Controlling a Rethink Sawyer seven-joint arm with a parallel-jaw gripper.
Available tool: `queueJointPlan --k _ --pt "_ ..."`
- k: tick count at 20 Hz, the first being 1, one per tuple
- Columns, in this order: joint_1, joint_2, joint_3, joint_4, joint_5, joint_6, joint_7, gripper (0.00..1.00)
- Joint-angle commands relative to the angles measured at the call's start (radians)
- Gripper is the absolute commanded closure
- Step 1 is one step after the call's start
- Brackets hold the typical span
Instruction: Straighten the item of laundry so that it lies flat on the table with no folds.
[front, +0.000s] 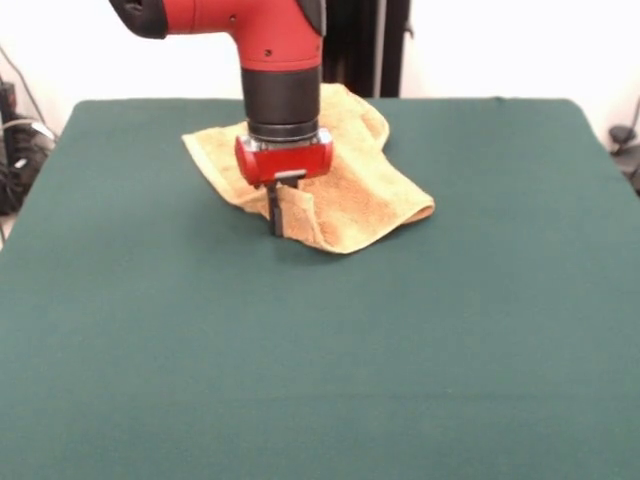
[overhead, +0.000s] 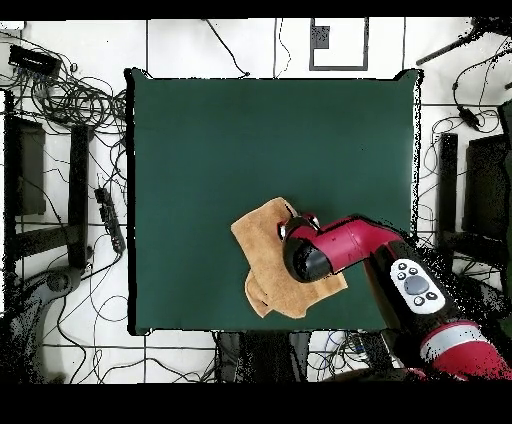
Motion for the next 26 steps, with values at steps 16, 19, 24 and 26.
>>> queueJointPlan --k 16,19,24,26 --pt "-0.416 0.314 0.413 -0.24 0.232 0.504 -0.705 1.0" --pt "-0.428 0.31 0.416 -0.242 0.232 0.514 -0.736 1.0" --pt "-0.432 0.312 0.425 -0.251 0.228 0.527 -0.787 1.0" --pt "-0.439 0.325 0.432 -0.265 0.235 0.542 -0.82 1.0"
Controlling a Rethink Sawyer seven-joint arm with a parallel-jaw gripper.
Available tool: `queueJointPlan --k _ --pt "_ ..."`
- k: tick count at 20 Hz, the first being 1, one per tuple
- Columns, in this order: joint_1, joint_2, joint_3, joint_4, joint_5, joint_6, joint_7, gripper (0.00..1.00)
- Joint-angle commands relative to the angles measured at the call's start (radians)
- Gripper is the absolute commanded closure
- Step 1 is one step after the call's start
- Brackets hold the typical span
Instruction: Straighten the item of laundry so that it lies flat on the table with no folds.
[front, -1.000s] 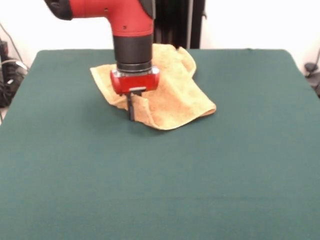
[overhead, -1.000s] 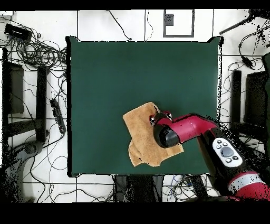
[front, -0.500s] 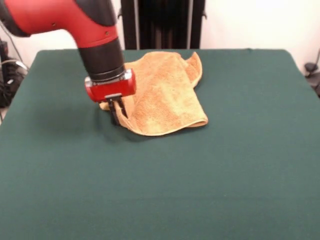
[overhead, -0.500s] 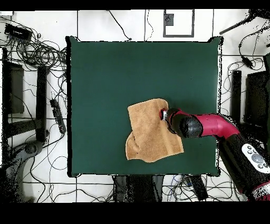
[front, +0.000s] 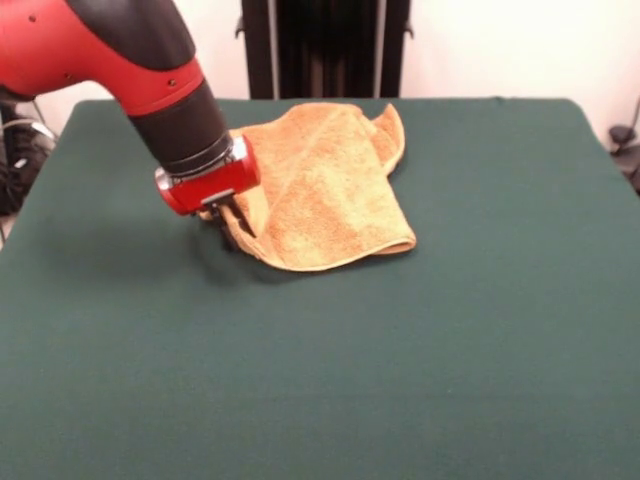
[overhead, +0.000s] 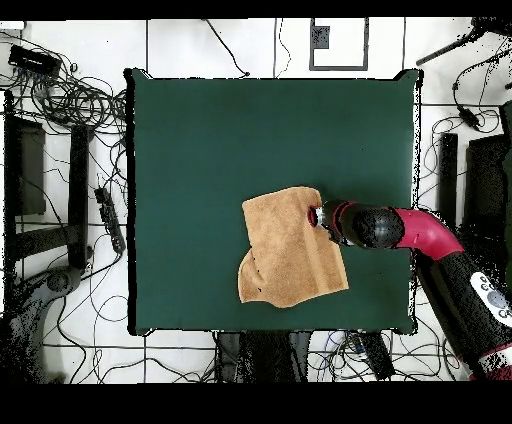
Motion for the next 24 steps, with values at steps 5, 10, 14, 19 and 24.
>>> queueJointPlan --k 5,10,14,19,24 --pt "0.027 0.097 0.054 -0.193 -0.052 0.134 -0.468 1.0" --pt "0.019 0.084 0.078 -0.258 -0.101 0.144 -0.581 1.0" --pt "0.012 0.073 0.091 -0.271 -0.125 0.133 -0.625 1.0" --pt "0.004 0.088 0.097 -0.311 -0.094 0.205 -0.684 1.0" --pt "-0.028 0.113 0.116 -0.33 -0.008 0.298 -0.737 1.0"
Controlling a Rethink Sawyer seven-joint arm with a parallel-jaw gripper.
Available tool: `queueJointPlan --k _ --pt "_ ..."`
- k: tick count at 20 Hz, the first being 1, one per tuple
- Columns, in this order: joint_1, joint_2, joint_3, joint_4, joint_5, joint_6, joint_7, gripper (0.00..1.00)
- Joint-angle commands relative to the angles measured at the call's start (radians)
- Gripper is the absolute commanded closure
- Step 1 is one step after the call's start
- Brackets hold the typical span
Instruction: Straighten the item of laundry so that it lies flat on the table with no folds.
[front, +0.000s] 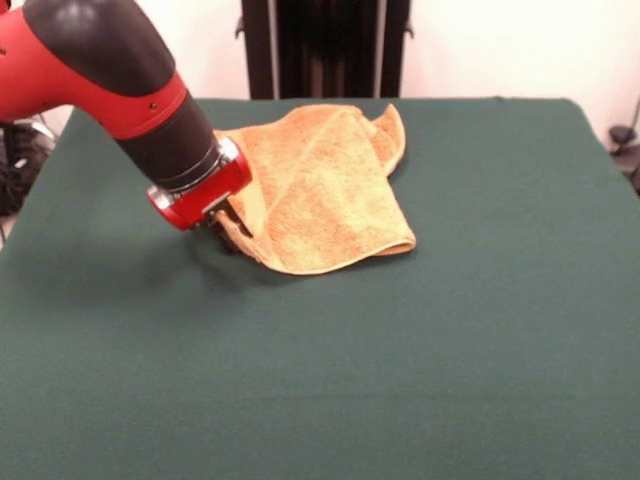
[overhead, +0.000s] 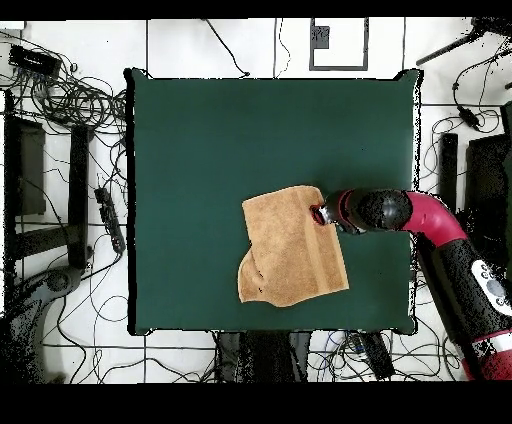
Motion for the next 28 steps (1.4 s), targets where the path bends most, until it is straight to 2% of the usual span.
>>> queueJointPlan --k 1,14,21,22,25,26,28 --pt "-0.017 0.038 0.044 -0.216 -0.004 0.065 -0.398 1.0" --pt "-0.037 -0.063 0.075 -0.244 0.004 0.101 -0.449 1.0" --pt "-0.036 -0.085 0.074 -0.236 -0.017 0.024 -0.433 1.0" --pt "-0.036 -0.085 0.073 -0.231 -0.019 -0.002 -0.412 0.0" --pt "-0.035 -0.071 0.062 -0.218 -0.003 -0.049 -0.311 0.0" --pt "-0.039 -0.064 0.068 -0.199 -0.01 -0.074 -0.322 0.0" --pt "-0.031 -0.066 0.059 -0.174 0.002 -0.094 -0.262 0.0"
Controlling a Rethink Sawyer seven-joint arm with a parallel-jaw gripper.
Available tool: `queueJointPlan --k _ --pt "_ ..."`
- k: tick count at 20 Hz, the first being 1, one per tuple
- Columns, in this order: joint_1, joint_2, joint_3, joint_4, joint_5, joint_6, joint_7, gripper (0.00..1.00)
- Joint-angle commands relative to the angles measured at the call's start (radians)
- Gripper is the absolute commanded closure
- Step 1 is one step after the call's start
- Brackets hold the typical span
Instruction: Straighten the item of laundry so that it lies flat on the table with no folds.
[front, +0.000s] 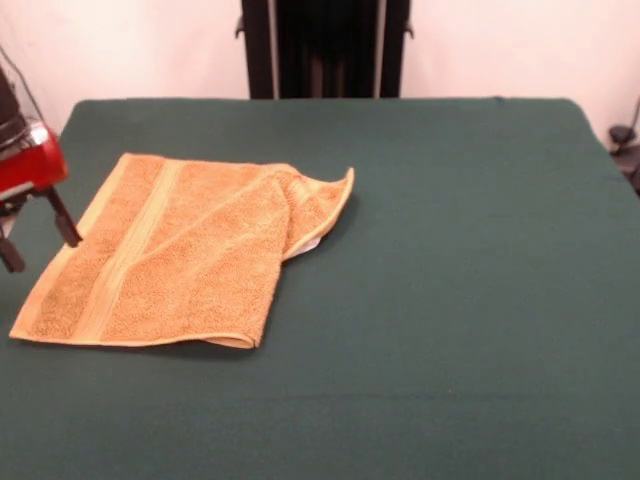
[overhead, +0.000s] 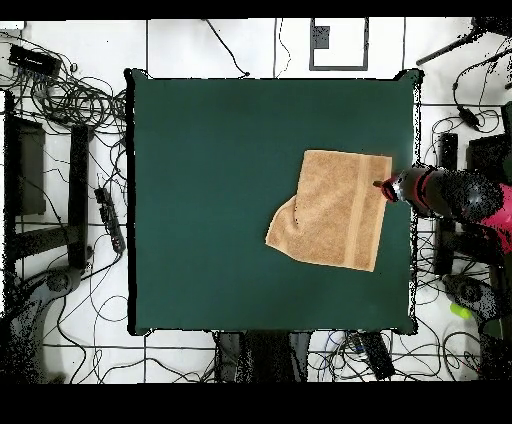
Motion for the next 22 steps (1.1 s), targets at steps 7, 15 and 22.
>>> queueJointPlan --k 7,15,22 --pt "0.074 -0.007 -0.013 0.063 0.01 -0.136 -0.031 0.0" --pt "0.32 -0.292 -0.3 0.183 -0.115 -0.244 0.535 0.0" --pt "0.625 -0.356 -0.609 0.203 -0.107 -0.323 0.97 0.0"
